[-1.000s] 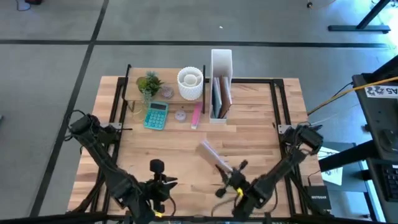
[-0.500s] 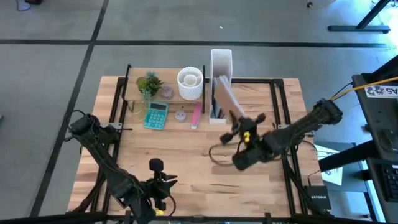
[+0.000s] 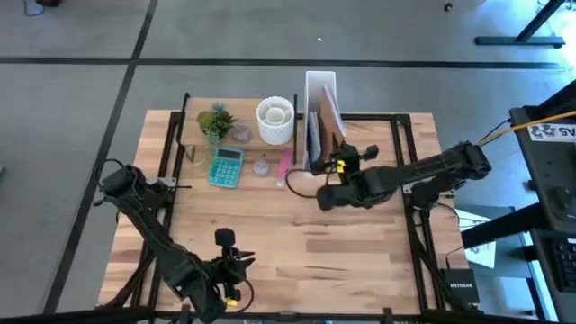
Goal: Stock shelves
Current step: Put the brown book in the book organizer
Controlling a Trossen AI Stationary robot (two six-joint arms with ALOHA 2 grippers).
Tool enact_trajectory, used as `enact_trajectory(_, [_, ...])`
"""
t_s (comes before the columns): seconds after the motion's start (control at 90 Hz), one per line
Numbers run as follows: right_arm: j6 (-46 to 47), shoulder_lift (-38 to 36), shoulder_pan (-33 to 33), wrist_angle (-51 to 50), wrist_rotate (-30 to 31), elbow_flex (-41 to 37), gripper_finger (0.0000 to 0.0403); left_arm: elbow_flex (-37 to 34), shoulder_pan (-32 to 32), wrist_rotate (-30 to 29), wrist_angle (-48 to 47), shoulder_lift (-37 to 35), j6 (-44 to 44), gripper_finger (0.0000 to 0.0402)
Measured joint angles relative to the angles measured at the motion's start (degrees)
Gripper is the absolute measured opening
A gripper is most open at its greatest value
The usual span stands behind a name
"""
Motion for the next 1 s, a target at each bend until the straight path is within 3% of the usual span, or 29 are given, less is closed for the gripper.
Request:
enact_trajectory(0.289, [-0.48,2.59,-3.43,8.95,-0.11,0.13,0.0001,-0.02,0.00,0.04,2.40,0.00,2.03,0.0050])
enact_trajectory(0.467, [-8.14,2.83,-2.60,16.21,0.01,0.07,0.0001,-0.02,0.23,0.06,4.54,0.02,4.71,0.0050])
enact_trajectory(1.0, [-9.35,2.93,-2.44,21.01,-0.01,1.79,0.0001,-0.02,0.52,0.04,4.69,0.07,4.96,0.0050])
